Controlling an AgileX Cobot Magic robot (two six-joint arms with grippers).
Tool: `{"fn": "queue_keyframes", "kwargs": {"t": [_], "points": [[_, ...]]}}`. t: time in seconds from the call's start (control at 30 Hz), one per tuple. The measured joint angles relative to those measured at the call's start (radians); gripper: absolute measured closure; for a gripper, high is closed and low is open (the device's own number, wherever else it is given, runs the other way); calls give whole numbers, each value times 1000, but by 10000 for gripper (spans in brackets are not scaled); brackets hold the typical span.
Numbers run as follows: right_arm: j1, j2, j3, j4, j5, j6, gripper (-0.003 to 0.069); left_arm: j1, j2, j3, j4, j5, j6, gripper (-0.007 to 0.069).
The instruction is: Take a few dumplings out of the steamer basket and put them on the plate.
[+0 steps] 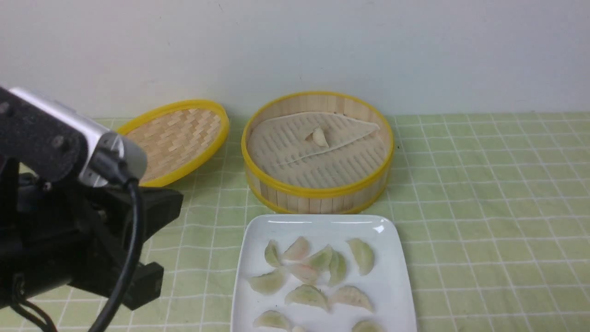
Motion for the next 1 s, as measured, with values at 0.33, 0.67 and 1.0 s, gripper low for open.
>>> {"fn": "queue_keyframes", "kwargs": {"t": [0.33,0.67,1.0], "points": [[0,0,0,0,0,0,675,2,-130,6,80,35,-5,631],[0,0,0,0,0,0,675,121,-425,226,153,-34,-53,631],[0,0,0,0,0,0,675,538,-748,746,52,-249,78,631]]}}
